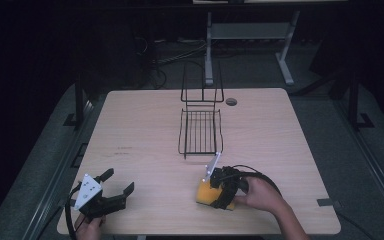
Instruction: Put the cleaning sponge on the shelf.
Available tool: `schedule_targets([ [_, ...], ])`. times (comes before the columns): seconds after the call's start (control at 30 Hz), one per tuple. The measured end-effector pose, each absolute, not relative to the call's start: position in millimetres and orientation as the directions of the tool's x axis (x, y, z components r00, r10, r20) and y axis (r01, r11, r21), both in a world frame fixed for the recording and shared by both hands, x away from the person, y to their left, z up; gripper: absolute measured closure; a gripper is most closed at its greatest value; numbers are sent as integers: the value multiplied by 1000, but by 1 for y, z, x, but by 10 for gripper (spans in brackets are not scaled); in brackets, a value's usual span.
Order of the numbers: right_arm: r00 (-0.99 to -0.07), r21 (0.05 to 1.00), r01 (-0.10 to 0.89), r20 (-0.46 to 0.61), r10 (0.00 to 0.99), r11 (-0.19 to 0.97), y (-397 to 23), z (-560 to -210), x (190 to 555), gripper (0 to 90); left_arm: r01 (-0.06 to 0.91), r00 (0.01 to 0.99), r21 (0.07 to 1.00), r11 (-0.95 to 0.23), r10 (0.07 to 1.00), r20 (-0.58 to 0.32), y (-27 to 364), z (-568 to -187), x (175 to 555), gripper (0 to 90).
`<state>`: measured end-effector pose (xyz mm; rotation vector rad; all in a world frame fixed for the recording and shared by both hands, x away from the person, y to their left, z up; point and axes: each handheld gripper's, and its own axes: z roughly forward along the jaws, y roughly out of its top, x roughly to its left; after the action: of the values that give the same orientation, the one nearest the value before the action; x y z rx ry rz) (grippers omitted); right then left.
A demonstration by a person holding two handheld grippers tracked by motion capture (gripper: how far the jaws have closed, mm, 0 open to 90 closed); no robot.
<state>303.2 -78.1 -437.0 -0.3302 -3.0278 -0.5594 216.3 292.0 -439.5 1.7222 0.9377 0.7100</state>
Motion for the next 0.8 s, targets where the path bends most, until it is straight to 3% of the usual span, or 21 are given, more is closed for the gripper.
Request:
schedule_targets([
  [0.8, -987, 397, 156, 106, 124, 904, -71, -406, 343, 215, 257, 523, 949, -185, 852, 25, 293, -439, 216, 140],
])
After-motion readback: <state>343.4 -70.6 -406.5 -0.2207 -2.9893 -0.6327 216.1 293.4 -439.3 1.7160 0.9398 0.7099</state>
